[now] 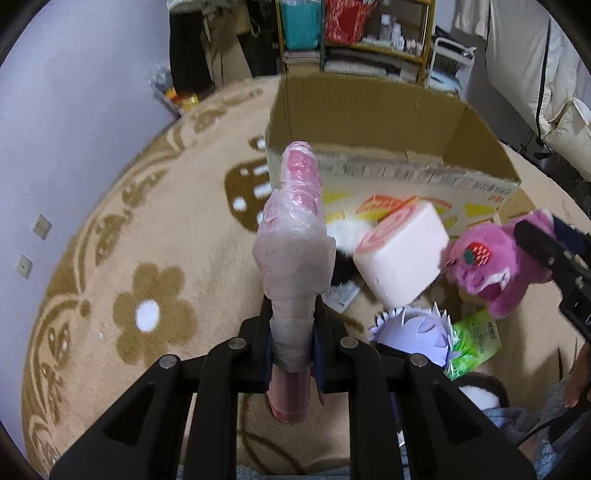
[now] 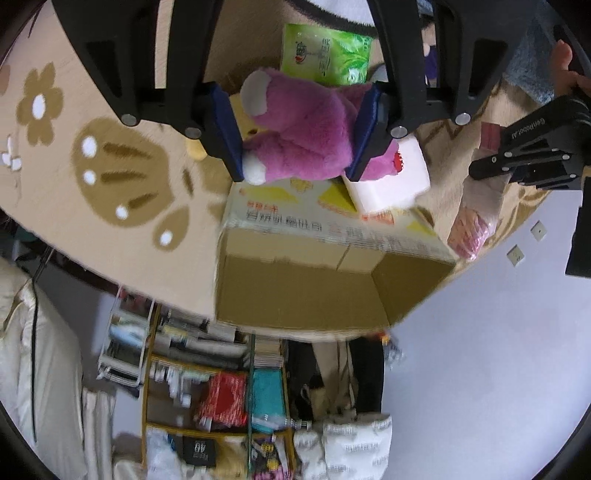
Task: Organize soft objects
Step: 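Lift the pink roll with left tool while right tool lifts the plush bear over the box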
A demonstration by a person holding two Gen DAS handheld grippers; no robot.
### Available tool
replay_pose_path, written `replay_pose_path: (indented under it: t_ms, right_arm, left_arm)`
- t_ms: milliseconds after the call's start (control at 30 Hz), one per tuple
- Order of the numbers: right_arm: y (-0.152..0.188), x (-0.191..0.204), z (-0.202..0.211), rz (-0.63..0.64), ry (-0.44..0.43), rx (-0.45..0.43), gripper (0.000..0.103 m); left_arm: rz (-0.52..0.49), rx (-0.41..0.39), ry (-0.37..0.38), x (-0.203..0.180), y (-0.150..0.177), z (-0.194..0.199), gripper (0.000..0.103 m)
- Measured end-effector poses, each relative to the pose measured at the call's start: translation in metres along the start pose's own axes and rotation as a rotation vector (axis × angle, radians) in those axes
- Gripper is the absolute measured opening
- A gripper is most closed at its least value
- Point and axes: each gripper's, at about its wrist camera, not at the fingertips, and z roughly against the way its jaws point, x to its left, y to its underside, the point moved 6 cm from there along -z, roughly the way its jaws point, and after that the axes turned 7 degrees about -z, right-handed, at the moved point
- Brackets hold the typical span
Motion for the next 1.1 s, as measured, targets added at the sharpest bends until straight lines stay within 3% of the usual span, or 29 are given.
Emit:
replay_pose_path:
  t_ms: [300,533,900,967,1100]
  right_arm:
    - [-0.027,0.003,0.043,0.028,0.081,-0.213,0.058]
    - [-0.042,0.004,0.058,0.005,0.11,-0.299,0.058]
    - [-0.067,0.02,0.069,0.062,0.162,-0.45,0.058]
    - [-0.07,0.022,0.067,0.063,0.167,-0.454,0.058]
    - [-0.074,0.025,0.06,0.048,0.154,-0.446,0.058]
  left_arm:
    - [0.011,-0.184,-0.088,0.013,-0.017,0.032,0.016]
    - [0.004,-0.341,-0.152,0.02,-0.034,0.056,0.016]
    - [0.029,-0.416,-0.176,0.025,-0.056,0.06,0.016]
    - [0.007,-0.442,-0.211,0.024,-0.058,0.061,0.016]
    - [0.003,-0.464,-0.196,0.021,-0.068,0.06,0.016]
